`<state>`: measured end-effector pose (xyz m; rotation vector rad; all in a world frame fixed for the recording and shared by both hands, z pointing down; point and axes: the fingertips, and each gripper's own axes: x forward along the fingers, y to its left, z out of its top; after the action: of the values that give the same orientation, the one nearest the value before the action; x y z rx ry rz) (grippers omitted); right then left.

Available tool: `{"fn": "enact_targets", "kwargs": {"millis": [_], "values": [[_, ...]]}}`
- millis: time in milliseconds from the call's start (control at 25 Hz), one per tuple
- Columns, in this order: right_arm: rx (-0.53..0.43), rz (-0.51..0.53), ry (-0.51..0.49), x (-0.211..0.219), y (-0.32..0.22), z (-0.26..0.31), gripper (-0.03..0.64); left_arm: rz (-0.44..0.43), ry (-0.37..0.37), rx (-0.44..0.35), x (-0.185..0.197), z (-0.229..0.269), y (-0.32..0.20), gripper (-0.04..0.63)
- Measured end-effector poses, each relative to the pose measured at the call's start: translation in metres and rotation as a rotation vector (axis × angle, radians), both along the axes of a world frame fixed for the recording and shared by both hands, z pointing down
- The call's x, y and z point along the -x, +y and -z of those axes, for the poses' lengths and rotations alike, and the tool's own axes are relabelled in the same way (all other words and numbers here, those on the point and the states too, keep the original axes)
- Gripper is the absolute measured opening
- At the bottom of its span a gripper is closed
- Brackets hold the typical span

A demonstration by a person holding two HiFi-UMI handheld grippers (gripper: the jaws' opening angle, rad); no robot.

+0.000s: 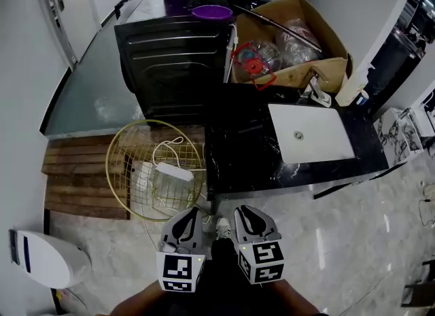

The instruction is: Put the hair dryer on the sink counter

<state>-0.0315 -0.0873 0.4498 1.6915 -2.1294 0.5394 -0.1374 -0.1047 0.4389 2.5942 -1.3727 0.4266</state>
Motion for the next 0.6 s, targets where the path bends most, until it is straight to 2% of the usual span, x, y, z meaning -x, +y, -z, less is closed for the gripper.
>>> {"fn": "enact_targets", "kwargs": {"millis": [360,600], "values": [[-0.012,0.042,-0.017,0.039,0.033,-0.008,0.018,0.014,-0.012,-0.009,0.026,-0.004,0.025,0.008],[-0.012,0.062,-0.029,0.048,0.039,-0.007,0.014,0.019,-0.012,-0.019,0.034,-0.003,0.031,0.008]]}}
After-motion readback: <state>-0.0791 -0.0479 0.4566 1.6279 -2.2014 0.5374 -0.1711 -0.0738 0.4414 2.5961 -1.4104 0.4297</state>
